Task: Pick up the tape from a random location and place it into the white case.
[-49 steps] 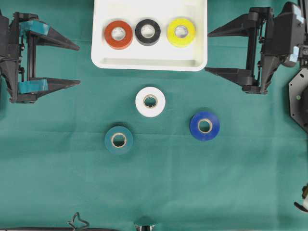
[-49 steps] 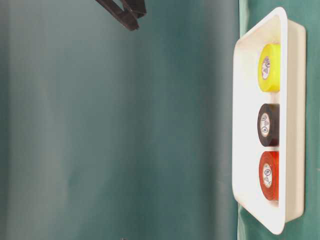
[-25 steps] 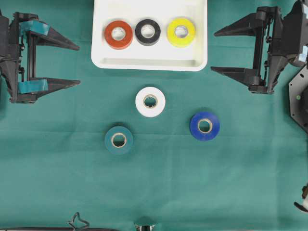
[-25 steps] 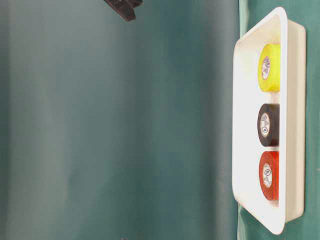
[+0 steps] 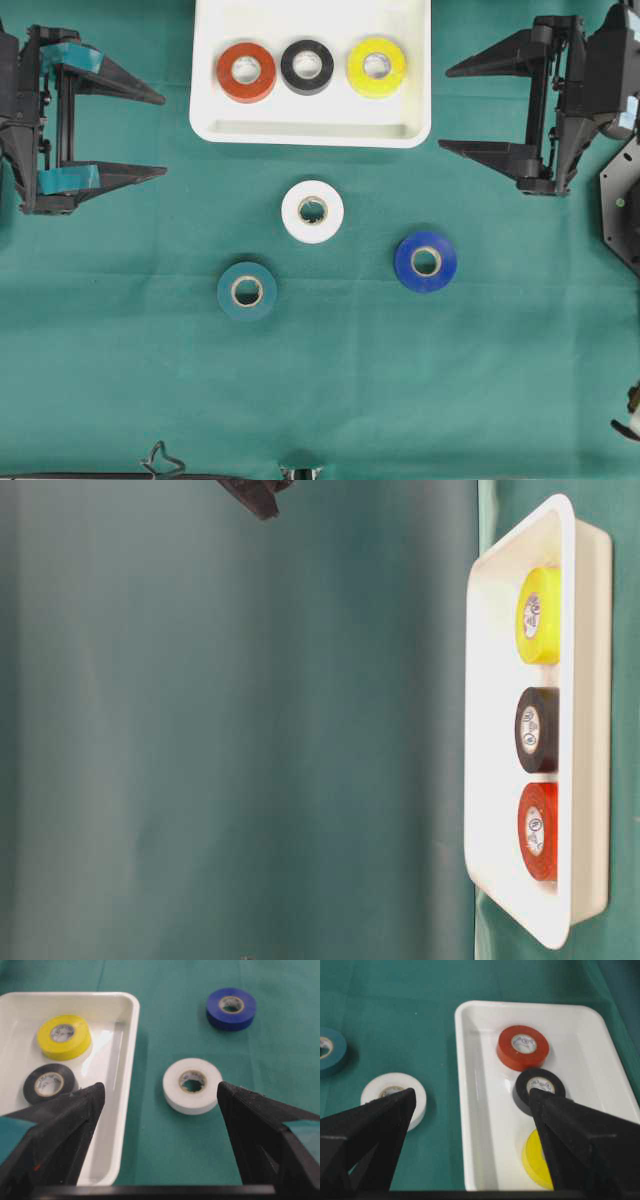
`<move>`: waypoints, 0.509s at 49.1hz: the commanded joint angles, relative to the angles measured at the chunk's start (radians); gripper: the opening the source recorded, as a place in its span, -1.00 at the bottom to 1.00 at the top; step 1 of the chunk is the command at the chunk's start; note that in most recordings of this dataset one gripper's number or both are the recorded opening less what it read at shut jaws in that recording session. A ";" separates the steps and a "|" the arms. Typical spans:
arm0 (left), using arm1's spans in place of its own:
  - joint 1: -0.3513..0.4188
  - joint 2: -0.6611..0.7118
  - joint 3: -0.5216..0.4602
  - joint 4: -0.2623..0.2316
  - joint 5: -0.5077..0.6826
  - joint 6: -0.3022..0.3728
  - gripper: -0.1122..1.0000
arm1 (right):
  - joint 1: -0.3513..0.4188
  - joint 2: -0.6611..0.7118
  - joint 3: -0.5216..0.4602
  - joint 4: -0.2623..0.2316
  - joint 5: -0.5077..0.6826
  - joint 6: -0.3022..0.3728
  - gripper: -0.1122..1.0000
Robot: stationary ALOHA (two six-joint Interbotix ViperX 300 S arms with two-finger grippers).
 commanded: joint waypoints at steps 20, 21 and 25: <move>-0.003 -0.003 -0.011 -0.002 -0.006 -0.002 0.93 | 0.038 -0.005 -0.011 0.020 0.009 0.005 0.81; -0.003 -0.003 -0.011 0.000 -0.006 -0.002 0.93 | 0.038 -0.005 -0.011 0.020 0.011 0.005 0.81; -0.003 -0.003 -0.011 0.000 -0.006 -0.002 0.93 | 0.038 -0.011 -0.012 0.020 0.011 0.003 0.81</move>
